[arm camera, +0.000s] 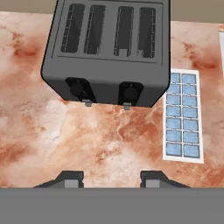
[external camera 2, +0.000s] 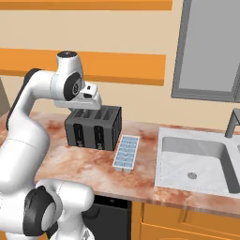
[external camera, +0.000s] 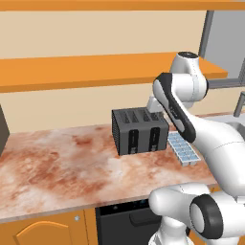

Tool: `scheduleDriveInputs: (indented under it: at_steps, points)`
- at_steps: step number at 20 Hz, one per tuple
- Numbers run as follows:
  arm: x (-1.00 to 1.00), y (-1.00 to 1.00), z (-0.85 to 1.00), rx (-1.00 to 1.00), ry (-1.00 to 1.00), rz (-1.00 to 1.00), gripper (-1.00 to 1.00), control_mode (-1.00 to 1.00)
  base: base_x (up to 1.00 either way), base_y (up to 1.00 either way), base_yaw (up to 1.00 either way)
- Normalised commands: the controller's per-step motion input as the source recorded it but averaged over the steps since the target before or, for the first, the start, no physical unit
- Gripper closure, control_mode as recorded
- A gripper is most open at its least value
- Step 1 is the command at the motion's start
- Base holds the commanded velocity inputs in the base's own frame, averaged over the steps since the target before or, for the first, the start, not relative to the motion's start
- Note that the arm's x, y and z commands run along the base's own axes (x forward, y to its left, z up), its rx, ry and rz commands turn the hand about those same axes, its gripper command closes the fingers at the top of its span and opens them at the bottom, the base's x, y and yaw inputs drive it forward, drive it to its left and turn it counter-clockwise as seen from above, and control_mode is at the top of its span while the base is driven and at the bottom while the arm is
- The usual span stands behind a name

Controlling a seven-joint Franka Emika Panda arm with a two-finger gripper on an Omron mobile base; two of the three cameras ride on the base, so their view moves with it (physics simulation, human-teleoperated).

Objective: The ice cube tray has been filled with water. Take the tray and place it in the freezer to make ice. Close the freezer door after placing the tray.

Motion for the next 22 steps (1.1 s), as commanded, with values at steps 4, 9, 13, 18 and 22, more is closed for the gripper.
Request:
scheduleDriveInputs:
  at_steps: [4, 9, 13, 18, 22]
  points:
    - [-0.22, -0.08, 0.0, 0.0, 0.0, 0.0, -1.0, -1.0, 0.0, 0.0, 0.0]
    - [-0.93, -0.41, -0.22, 0.06, -0.05, 0.0, -1.0, -1.0, 0.0, 0.0, 0.0]
    - [-0.55, -0.59, -0.19, 0.08, -0.03, -0.01, -1.0, -1.0, 0.0, 0.0, 0.0]
    - [-0.31, -0.63, -0.28, 0.06, -0.07, -0.02, -1.0, -1.0, 0.0, 0.0, 0.0]
    - [-0.11, -0.65, -0.31, 0.13, 0.0, 0.0, -1.0, -1.0, 0.0, 0.0, 0.0]
